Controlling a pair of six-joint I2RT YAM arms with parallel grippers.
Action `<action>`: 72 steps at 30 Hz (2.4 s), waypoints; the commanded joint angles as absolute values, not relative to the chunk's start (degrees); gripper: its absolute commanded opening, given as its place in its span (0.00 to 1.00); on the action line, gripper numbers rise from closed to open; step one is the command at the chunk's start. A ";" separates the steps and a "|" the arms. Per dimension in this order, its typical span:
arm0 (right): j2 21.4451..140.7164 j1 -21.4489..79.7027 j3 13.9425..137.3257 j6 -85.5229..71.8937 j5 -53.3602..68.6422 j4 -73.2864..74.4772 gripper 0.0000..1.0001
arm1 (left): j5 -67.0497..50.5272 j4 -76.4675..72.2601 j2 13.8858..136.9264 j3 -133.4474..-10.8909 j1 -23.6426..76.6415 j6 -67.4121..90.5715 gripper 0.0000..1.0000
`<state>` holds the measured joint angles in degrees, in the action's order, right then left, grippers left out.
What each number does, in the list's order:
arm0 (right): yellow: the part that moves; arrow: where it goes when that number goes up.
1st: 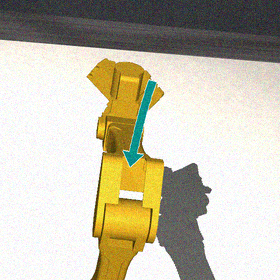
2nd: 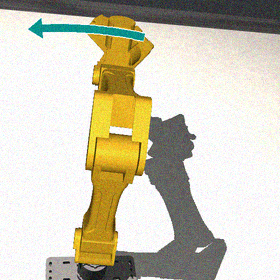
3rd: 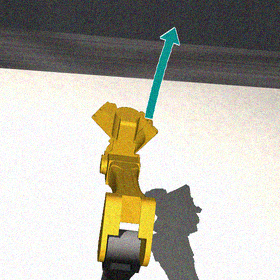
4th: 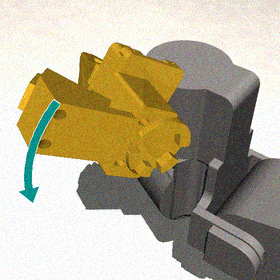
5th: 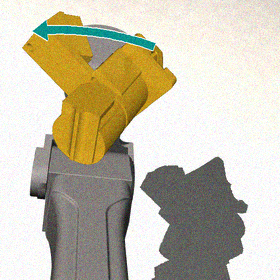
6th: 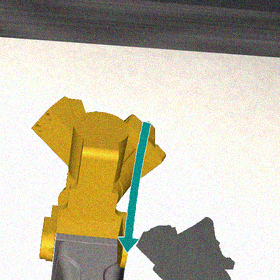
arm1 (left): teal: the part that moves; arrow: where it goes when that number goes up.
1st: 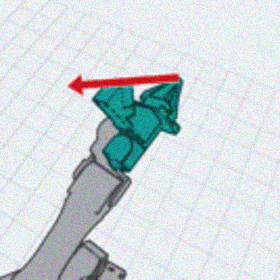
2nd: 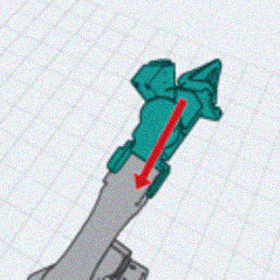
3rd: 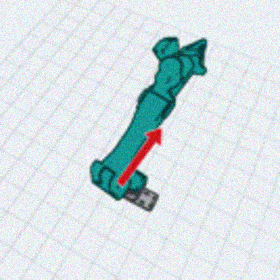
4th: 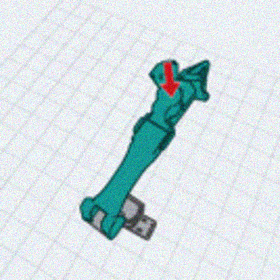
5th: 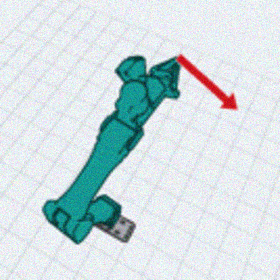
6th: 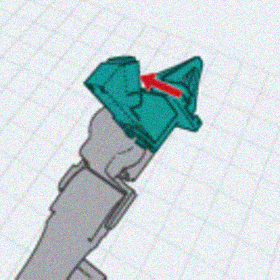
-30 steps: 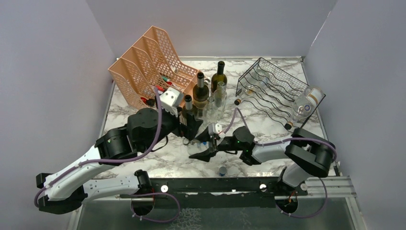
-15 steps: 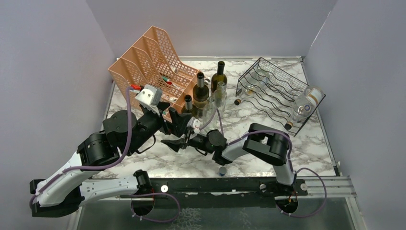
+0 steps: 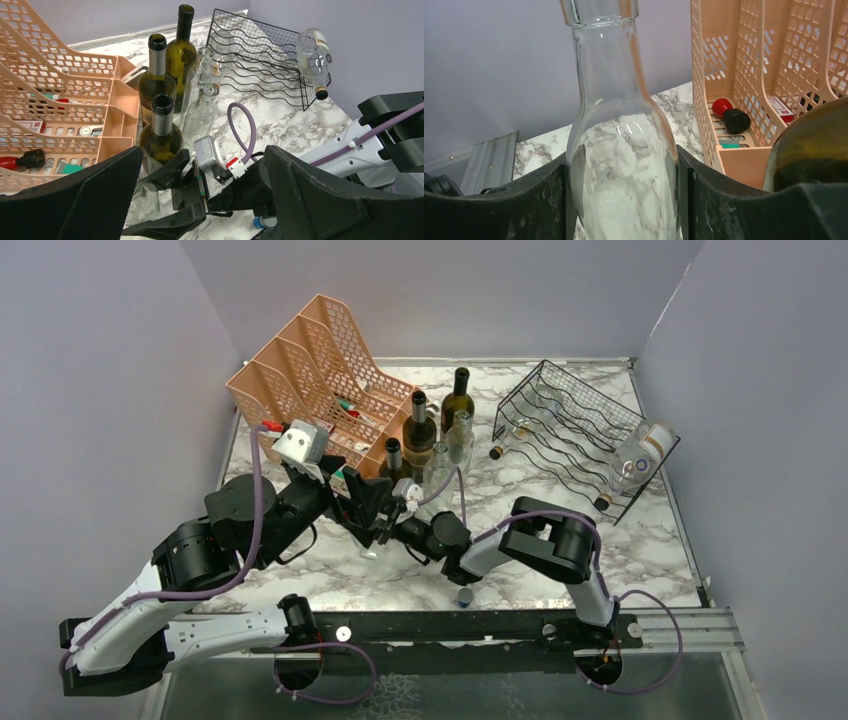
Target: Take the wine bottle off the wine rack
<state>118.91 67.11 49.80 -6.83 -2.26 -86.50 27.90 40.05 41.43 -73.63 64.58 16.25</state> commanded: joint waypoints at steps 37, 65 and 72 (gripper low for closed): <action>47.47 67.20 32.43 -14.42 -35.50 0.91 1.00 | 36.21 29.38 49.32 -74.40 64.55 10.51 0.99; 54.31 24.33 102.11 -4.29 -13.76 35.60 1.00 | 16.77 22.55 56.58 -98.17 22.44 4.83 0.99; 51.66 24.35 102.60 -3.80 -16.15 34.84 1.00 | 15.52 21.77 55.11 -95.65 22.49 4.66 0.99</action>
